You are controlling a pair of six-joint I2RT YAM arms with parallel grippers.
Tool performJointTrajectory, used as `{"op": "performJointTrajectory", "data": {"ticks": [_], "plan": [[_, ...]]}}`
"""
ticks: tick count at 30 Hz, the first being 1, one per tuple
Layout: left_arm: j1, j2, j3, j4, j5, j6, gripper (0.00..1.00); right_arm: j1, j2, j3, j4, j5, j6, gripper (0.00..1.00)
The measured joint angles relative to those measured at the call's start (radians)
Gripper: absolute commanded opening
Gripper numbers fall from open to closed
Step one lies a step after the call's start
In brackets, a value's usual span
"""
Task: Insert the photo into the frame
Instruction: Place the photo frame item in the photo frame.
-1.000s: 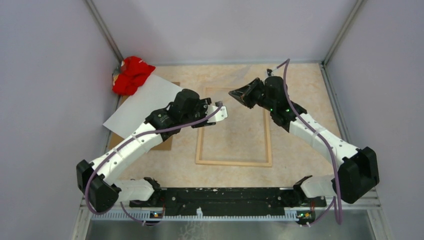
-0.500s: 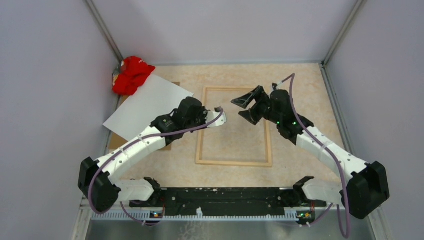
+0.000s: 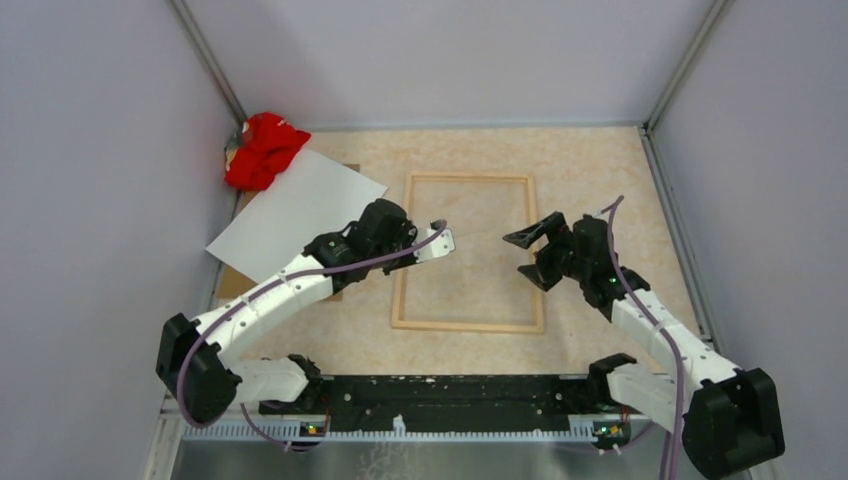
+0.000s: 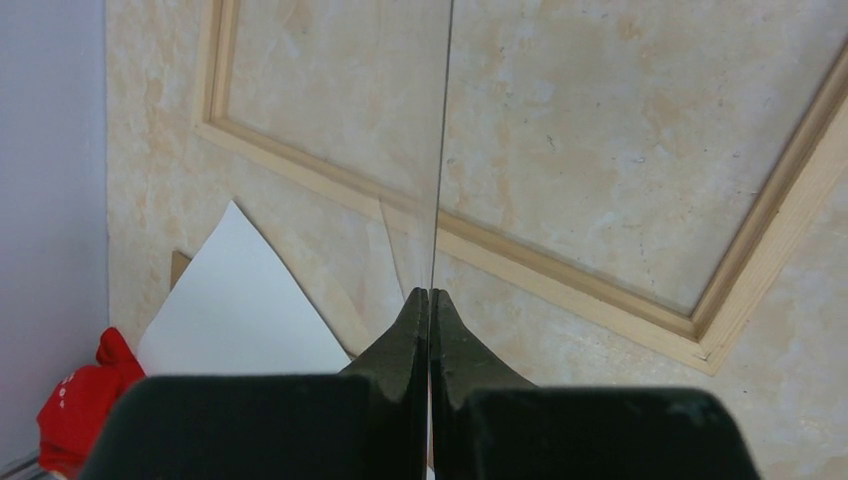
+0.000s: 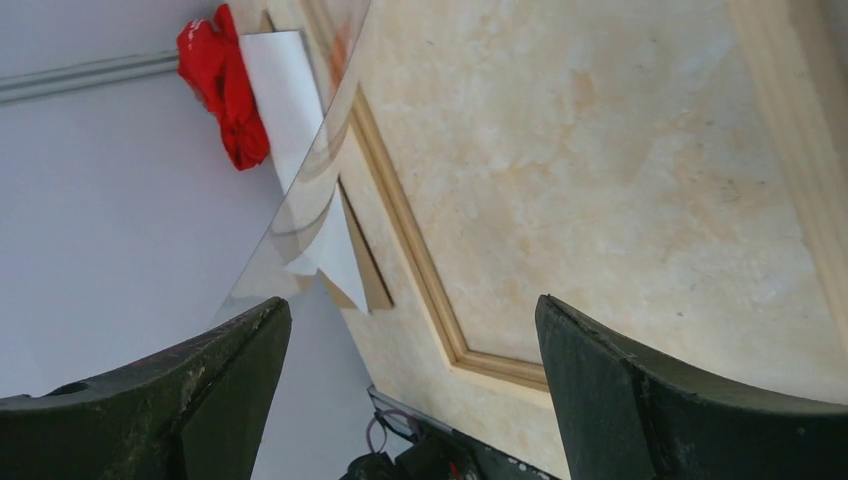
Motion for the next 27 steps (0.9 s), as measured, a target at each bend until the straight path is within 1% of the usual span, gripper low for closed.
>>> {"op": "performJointTrajectory", "data": {"ticks": [5,10,15,21,27], "plan": [[-0.002,-0.001,-0.021,-0.011,0.026,-0.019,0.0,-0.014,0.037,-0.031,0.021,-0.001,0.018,0.93],[-0.005,-0.001,-0.026,-0.018,0.04,-0.032,0.0,-0.014,0.203,0.012,0.08,0.0,0.03,0.93],[-0.008,-0.001,-0.033,-0.018,0.053,-0.04,0.0,-0.014,0.296,0.045,0.131,0.007,0.047,0.93],[-0.008,-0.009,-0.053,-0.021,0.055,-0.042,0.0,-0.024,0.307,0.048,0.178,0.006,0.082,0.92],[-0.008,-0.012,-0.071,-0.042,0.055,-0.042,0.0,-0.074,0.27,0.041,0.2,0.008,0.102,0.91]]}}
